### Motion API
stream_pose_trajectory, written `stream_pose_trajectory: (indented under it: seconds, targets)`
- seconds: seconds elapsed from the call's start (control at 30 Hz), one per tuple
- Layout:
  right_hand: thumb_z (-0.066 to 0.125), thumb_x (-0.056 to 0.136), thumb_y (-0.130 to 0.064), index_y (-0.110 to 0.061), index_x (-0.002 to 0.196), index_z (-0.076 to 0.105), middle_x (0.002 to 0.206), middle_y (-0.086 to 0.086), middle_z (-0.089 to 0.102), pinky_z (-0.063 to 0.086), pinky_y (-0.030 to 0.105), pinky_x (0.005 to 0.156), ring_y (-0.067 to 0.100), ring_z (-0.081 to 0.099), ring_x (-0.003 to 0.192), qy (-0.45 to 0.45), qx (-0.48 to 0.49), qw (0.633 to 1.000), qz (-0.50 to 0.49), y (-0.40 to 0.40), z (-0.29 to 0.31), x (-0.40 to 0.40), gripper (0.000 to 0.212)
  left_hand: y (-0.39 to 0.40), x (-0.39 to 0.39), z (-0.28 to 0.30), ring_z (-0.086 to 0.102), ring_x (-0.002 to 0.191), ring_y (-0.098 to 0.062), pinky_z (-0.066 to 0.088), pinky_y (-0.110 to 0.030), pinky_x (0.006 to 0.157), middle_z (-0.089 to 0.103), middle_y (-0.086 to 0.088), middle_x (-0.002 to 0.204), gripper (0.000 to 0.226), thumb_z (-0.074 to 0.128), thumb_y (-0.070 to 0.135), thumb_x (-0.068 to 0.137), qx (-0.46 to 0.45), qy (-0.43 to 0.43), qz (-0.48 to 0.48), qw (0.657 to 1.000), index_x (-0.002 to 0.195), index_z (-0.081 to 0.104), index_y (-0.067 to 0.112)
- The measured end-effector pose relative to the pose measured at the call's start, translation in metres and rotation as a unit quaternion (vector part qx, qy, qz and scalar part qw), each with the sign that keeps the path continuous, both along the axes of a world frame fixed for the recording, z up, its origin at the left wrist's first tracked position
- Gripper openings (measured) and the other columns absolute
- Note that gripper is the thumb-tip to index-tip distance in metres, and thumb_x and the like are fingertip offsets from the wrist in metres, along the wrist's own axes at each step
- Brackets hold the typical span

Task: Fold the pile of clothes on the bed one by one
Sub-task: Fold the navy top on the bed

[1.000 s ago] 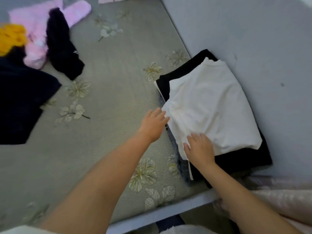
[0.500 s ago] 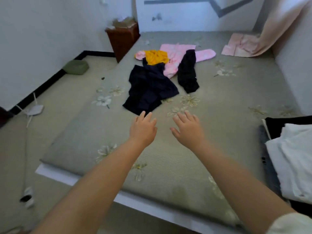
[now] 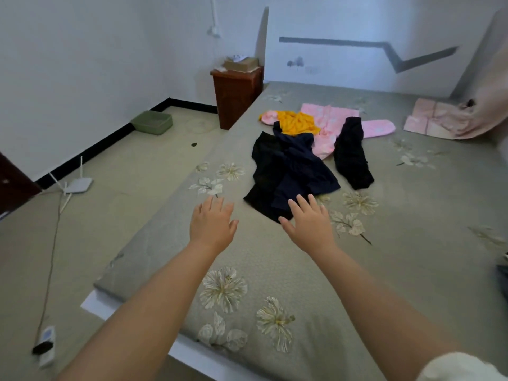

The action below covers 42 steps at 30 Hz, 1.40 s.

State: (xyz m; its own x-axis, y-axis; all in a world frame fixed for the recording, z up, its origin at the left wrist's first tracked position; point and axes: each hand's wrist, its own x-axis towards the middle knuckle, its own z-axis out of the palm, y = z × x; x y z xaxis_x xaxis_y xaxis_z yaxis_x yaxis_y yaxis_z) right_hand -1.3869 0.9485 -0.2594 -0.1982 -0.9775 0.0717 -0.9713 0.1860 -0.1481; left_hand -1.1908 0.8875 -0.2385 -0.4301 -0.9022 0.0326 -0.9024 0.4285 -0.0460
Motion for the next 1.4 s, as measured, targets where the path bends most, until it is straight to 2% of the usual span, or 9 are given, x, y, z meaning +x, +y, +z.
stream_pose_trajectory:
  seconds: [0.3, 0.63, 0.77, 0.87, 0.93, 1.07, 1.13, 1.23, 1.4]
  targets:
    - [0.035, 0.096, -0.041, -0.012, 0.140, 0.033, 0.149, 0.008, 0.029, 0.020, 0.039, 0.109, 0.026, 0.016, 0.140, -0.016, 0.073, 0.992, -0.105, -0.143, -0.071, -0.055, 0.052, -0.172, 0.000, -0.079, 0.013, 0.140, -0.026, 0.018, -0.038, 0.111, 0.022, -0.005, 0.151, 0.050, 0.033, 0.040, 0.096, 0.075, -0.032, -0.007, 0.997, 0.141, 0.028, 0.018]
    - [0.034, 0.097, -0.039, -0.012, 0.140, 0.034, 0.149, 0.007, 0.030, 0.019, 0.037, 0.112, 0.025, 0.017, 0.140, -0.014, 0.146, 0.978, -0.148, -0.254, -0.187, -0.112, 0.051, -0.307, -0.061, -0.242, 0.013, 0.140, -0.023, 0.016, -0.036, 0.111, 0.021, -0.003, 0.152, 0.050, 0.029, 0.041, 0.097, 0.164, -0.020, -0.065, 0.984, 0.142, 0.027, 0.020]
    - [0.042, 0.096, -0.033, -0.007, 0.136, 0.041, 0.145, 0.013, 0.036, 0.017, 0.035, 0.111, 0.027, 0.025, 0.137, -0.025, 0.144, 0.975, -0.170, -0.276, -0.235, -0.139, 0.048, -0.319, -0.098, -0.309, 0.002, 0.142, -0.021, 0.006, -0.035, 0.114, 0.006, -0.003, 0.155, 0.056, 0.029, 0.044, 0.096, 0.203, 0.006, -0.112, 0.973, 0.146, 0.016, 0.021]
    - [0.046, 0.095, -0.030, -0.004, 0.138, 0.037, 0.146, 0.017, 0.032, 0.016, 0.034, 0.111, 0.029, 0.025, 0.136, -0.057, 0.135, 0.968, -0.205, -0.291, -0.266, -0.161, 0.051, -0.323, -0.116, -0.346, -0.009, 0.142, -0.020, -0.008, -0.036, 0.112, -0.005, -0.006, 0.155, 0.059, 0.025, 0.049, 0.095, 0.214, 0.008, -0.130, 0.968, 0.146, 0.008, 0.026]
    - [0.050, 0.093, -0.029, -0.004, 0.139, 0.033, 0.149, 0.019, 0.025, 0.017, 0.035, 0.110, 0.032, 0.023, 0.136, -0.068, 0.100, 0.966, -0.228, -0.303, -0.283, -0.175, 0.055, -0.324, -0.118, -0.358, -0.004, 0.142, -0.022, -0.010, -0.037, 0.111, 0.003, -0.010, 0.155, 0.060, 0.024, 0.052, 0.093, 0.192, 0.021, -0.134, 0.972, 0.146, 0.016, 0.024]
    - [0.049, 0.093, -0.028, -0.007, 0.144, 0.021, 0.151, 0.021, 0.012, 0.015, 0.035, 0.108, 0.035, 0.023, 0.134, -0.064, 0.067, 0.939, -0.331, -0.341, -0.304, -0.189, 0.062, -0.327, -0.119, -0.354, 0.015, 0.140, -0.026, 0.002, -0.041, 0.111, 0.023, -0.015, 0.149, 0.067, 0.021, 0.052, 0.083, 0.221, 0.064, -0.132, 0.964, 0.138, 0.038, 0.018]
    - [0.044, 0.094, -0.021, -0.004, 0.142, 0.025, 0.146, 0.022, 0.026, 0.018, 0.039, 0.101, 0.036, 0.032, 0.125, -0.022, 0.085, 0.931, -0.354, -0.356, -0.311, -0.195, 0.054, -0.327, -0.122, -0.352, 0.020, 0.137, -0.029, 0.010, -0.045, 0.109, 0.029, -0.017, 0.146, 0.067, 0.021, 0.050, 0.082, 0.224, 0.059, -0.133, 0.964, 0.135, 0.043, 0.016]
    - [0.041, 0.091, -0.008, 0.000, 0.124, 0.047, 0.124, 0.025, 0.048, 0.031, 0.046, 0.091, 0.038, 0.041, 0.114, 0.036, 0.103, 0.929, -0.354, -0.364, -0.310, -0.209, 0.035, -0.327, -0.120, -0.353, 0.039, 0.127, -0.038, 0.026, -0.053, 0.103, 0.044, -0.024, 0.135, 0.060, 0.031, 0.044, 0.082, 0.186, 0.054, -0.149, 0.970, 0.125, 0.055, 0.010]
    - [0.043, 0.086, -0.009, -0.005, 0.113, 0.060, 0.106, 0.021, 0.061, 0.026, 0.040, 0.089, 0.035, 0.046, 0.105, 0.030, 0.039, 0.939, -0.341, -0.348, -0.295, -0.217, 0.033, -0.326, -0.122, -0.353, 0.033, 0.127, -0.032, 0.013, -0.045, 0.103, 0.044, -0.025, 0.135, 0.059, 0.033, 0.043, 0.082, 0.169, 0.051, -0.155, 0.972, 0.125, 0.055, 0.009]
